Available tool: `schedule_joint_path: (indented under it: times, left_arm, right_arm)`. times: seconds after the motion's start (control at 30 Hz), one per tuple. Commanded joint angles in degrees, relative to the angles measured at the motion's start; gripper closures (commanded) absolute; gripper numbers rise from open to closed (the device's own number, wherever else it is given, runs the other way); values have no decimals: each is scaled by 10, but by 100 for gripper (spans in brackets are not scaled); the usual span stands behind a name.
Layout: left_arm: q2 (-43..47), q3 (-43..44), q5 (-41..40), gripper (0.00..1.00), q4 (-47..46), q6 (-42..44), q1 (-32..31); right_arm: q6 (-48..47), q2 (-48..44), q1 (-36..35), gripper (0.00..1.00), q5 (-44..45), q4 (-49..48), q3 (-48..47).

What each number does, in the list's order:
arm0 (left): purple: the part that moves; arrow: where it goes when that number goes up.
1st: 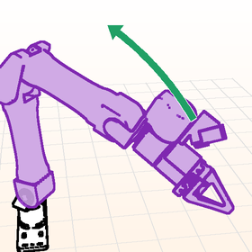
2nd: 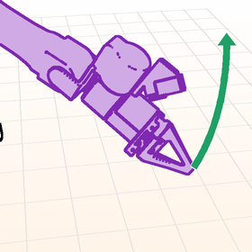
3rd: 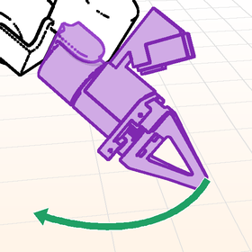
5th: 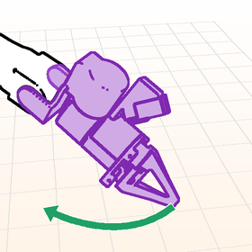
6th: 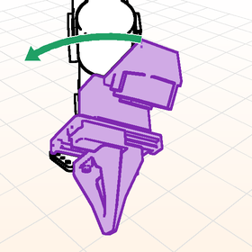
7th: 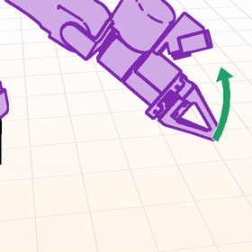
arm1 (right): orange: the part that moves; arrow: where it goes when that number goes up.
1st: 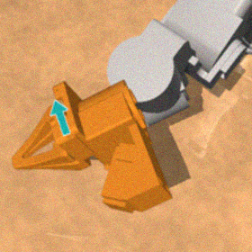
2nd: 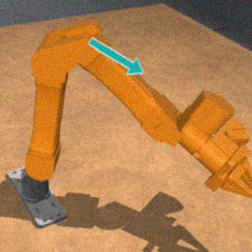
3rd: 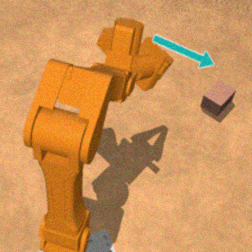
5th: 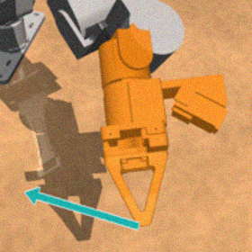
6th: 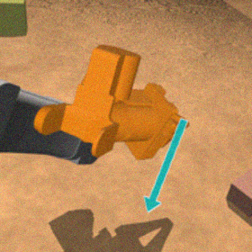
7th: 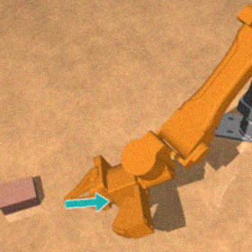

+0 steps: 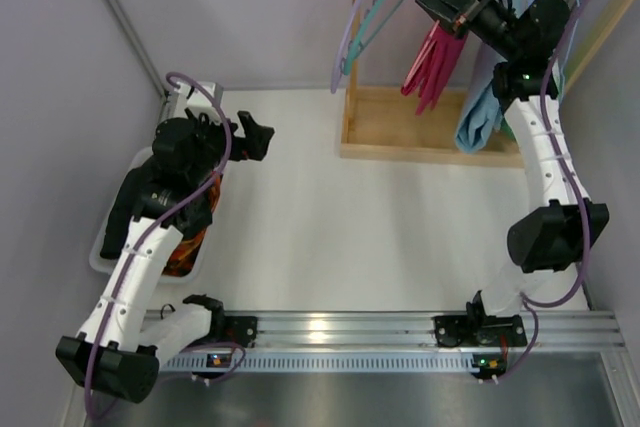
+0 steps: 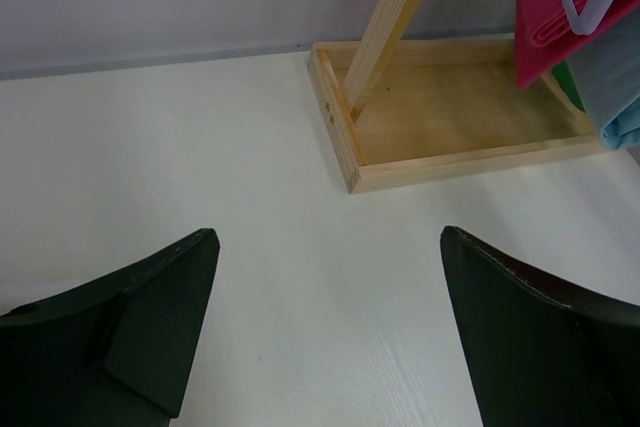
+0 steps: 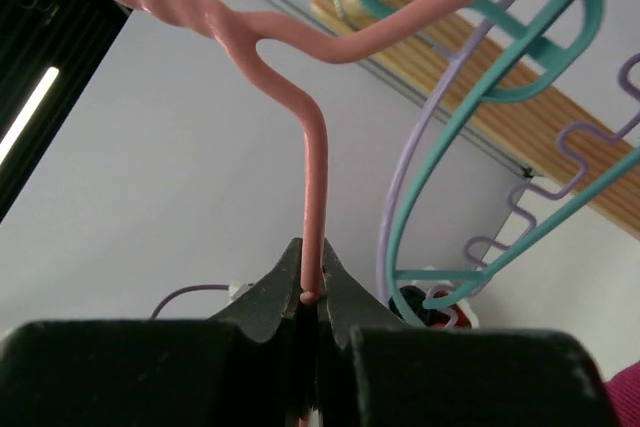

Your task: Remove the trousers from the hanger

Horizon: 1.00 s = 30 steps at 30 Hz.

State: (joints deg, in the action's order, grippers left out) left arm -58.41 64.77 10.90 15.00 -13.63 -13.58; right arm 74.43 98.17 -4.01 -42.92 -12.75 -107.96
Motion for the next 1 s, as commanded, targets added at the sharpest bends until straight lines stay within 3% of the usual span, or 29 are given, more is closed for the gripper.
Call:
schedule_joint_path:
  times: [0.0,0.3,0.43,0.5,0.7,0.97]
  left_arm:
    - [40,-39,8,1,-83,35,2]
    - [116,-197,123,2,-183,205,-5]
    - [115,-245,128,2,-225,274,-47]
    - [109,-261,112,2,-256,290,-76]
    - [40,-279,-13,2,-422,318,-248]
    - [-105,-179,-165,6,-573,308,-389]
  right_arm:
    - [-22,-90,-11,100,-26,-170,-6]
    - [9,-181,-25,100,-74,-224,136]
    - [29,-217,-29,100,-103,-249,186]
    - [35,-228,-34,100,-119,-264,208]
    - [43,-262,-62,100,-162,-286,242]
    - [14,-294,-93,100,-176,-240,272]
